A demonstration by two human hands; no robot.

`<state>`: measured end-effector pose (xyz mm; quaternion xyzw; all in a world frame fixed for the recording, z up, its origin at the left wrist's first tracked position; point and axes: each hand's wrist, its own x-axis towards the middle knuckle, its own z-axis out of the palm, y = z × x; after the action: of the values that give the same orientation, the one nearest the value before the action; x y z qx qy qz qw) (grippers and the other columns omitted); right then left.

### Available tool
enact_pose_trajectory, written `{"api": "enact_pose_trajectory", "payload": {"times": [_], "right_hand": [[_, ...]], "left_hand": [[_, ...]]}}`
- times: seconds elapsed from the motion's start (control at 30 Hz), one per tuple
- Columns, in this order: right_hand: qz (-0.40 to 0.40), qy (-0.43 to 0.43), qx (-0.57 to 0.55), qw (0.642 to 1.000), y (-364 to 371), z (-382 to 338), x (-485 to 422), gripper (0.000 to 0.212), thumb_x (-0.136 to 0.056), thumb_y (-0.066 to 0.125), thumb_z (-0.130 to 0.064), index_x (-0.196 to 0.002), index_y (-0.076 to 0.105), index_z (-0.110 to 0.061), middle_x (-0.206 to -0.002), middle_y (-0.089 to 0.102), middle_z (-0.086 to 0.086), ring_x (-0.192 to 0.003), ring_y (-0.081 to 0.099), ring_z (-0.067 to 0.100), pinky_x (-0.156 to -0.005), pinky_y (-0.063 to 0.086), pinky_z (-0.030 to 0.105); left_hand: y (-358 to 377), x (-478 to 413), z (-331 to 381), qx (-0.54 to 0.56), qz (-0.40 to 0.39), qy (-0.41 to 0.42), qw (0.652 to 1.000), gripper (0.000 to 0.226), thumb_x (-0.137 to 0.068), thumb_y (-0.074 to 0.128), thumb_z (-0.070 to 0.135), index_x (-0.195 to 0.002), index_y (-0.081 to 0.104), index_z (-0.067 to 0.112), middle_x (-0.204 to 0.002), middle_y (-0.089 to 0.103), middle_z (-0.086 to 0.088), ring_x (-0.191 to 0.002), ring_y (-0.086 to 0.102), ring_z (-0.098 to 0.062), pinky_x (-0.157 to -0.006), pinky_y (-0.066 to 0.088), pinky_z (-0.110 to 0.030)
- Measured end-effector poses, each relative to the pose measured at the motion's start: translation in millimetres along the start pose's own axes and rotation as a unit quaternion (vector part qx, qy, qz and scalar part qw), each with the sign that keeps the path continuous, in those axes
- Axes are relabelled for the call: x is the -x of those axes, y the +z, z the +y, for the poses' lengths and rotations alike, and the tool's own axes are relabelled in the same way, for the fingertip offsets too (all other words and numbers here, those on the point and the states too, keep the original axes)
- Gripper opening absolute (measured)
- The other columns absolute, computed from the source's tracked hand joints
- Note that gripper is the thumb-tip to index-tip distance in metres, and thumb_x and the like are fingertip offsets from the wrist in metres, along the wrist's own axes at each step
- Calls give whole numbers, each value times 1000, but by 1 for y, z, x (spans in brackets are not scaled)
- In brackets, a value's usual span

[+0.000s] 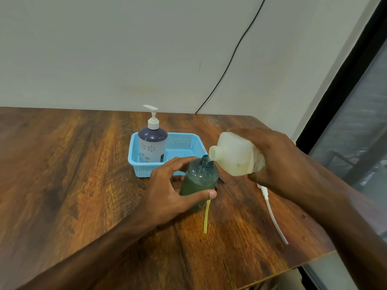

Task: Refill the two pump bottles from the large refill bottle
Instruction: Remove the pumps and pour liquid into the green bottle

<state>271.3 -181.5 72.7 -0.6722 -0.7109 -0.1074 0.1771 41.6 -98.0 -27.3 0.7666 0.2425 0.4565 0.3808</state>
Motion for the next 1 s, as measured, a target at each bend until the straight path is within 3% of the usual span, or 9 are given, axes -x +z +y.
{"api": "enact_pose_trajectory", "payload": {"times": [0.63,0.8,1.0], "right_hand": [[1,-3,6,1000,2,4,-1,93,-68,91,-25,-150,46,-28,-145,56,-3,-135,49,21,-109,45,49],[-4,6,7,1000,6,8,-2,91,-70,89,-27,-150,45,-27,-147,54,-3,-138,47,21,-111,43,49],[2,-4,11,1000,5,8,-2,91,-70,89,-27,-150,46,-27,-146,55,-3,-138,47,22,-111,43,49]], "left_hand": [[0,1,0,-5,-7,-9,1000,63,-63,90,49,-117,58,50,-119,60,43,-117,54,15,-85,44,0],[0,0,-1,-4,-7,-8,1000,65,-64,90,48,-121,59,46,-117,66,33,-118,55,12,-86,44,-1],[-1,1,-2,-7,-7,-1,1000,64,-64,90,49,-120,59,49,-123,61,37,-119,54,12,-86,45,-2]]}}
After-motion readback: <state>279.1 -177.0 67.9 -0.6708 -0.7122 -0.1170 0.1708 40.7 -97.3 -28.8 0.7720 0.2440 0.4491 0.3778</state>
